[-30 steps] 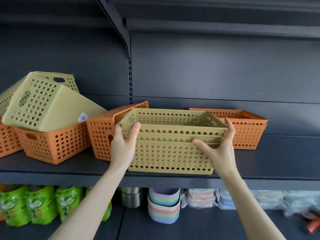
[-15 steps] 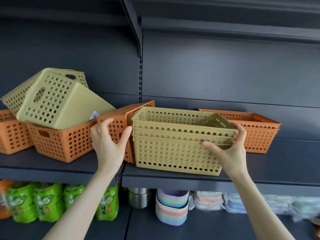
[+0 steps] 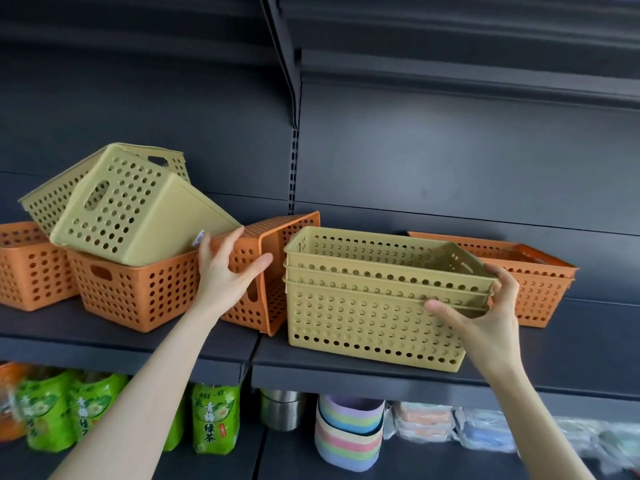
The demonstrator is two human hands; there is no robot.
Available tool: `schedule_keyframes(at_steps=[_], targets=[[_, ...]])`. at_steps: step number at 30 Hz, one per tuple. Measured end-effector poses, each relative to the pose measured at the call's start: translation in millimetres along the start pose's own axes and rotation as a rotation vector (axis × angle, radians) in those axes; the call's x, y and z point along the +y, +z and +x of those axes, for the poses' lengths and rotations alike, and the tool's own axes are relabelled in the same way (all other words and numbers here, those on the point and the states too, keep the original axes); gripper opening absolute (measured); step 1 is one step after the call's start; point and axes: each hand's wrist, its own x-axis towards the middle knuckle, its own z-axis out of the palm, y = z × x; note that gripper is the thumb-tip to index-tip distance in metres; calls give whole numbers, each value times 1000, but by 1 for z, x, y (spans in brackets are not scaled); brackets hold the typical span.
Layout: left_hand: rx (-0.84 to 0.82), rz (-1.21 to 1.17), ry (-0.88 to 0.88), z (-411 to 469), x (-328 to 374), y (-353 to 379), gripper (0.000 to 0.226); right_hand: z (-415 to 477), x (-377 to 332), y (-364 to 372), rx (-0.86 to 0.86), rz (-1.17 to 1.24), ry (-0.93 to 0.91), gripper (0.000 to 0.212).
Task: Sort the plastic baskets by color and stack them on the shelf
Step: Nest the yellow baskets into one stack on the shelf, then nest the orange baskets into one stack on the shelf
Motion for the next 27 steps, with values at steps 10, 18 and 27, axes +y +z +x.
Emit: schedule_keyframes(at_steps=[10, 18, 27], targets=[[223, 20, 129, -14, 21, -15, 64, -2, -4, -2, 0, 13, 19, 93], [334, 59, 529, -24, 62, -50, 72, -3, -7, 1, -22, 41, 23, 90], [285, 270, 813, -23, 90, -85, 66, -4, -15, 39, -120, 121, 27, 91]])
